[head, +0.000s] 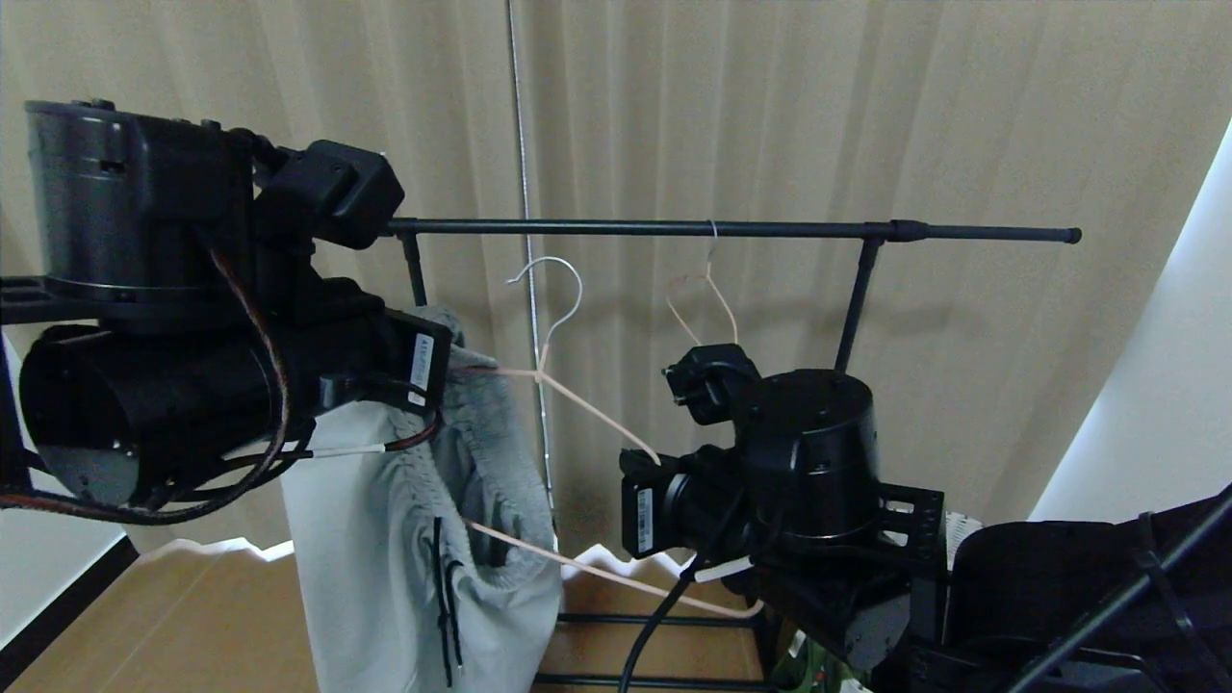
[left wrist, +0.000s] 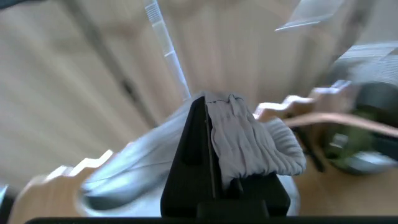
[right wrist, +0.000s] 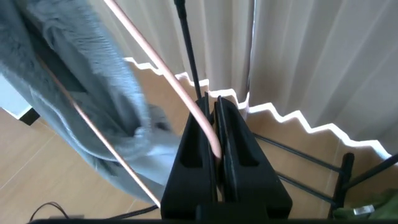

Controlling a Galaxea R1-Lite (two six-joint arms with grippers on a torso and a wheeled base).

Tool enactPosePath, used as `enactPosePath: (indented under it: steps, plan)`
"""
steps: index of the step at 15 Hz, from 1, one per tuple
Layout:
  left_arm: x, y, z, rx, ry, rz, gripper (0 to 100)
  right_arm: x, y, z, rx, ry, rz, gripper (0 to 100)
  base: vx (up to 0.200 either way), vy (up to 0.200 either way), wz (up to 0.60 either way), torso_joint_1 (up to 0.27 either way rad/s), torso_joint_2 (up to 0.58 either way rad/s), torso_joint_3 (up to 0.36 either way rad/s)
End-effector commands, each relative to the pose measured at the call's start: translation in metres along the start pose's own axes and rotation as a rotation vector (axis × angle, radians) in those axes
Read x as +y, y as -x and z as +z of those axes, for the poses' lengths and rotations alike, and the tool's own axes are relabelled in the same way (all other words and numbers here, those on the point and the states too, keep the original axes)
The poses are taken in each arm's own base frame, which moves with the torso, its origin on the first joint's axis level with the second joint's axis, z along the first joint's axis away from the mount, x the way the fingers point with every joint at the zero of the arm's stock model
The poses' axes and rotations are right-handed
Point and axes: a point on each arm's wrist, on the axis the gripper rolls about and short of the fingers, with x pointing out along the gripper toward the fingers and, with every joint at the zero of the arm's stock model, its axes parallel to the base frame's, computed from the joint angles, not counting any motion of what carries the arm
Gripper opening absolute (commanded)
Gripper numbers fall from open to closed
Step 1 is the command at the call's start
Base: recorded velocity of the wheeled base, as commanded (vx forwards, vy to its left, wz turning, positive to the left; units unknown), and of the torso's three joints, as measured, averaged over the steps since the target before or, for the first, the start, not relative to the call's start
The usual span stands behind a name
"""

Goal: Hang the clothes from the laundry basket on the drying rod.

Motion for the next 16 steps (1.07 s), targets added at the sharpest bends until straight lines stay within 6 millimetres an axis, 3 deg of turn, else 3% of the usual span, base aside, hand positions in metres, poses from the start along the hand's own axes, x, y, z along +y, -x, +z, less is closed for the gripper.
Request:
enactPosePath:
  steps: [1,4,11,16]
  plan:
    - [-0.017,0.017,0.007,-0.047,-0.018,-0.083,0,0.001,-0.001,0.000,0.001,0.002,0.001,0,0.000,0.000,0.00,0.000,0.00,0.000]
    - [-0.027,0.020,0.005,-0.048,-0.038,-0.129,0,0.000,0.002,0.001,-0.009,0.018,0.000,0,0.000,0.000,0.00,0.000,0.00,0.000]
    - [-0.038,0.020,-0.023,0.020,-0.078,-0.177,0,-0.002,0.013,0.006,-0.164,0.128,0.050,0,0.000,0.000,0.00,0.000,0.00,0.000]
    - [-0.039,0.029,-0.023,-0.001,-0.084,-0.240,0,-0.003,0.016,0.013,-0.207,0.113,0.060,0,0.000,0.000,0.00,0.000,0.00,0.000]
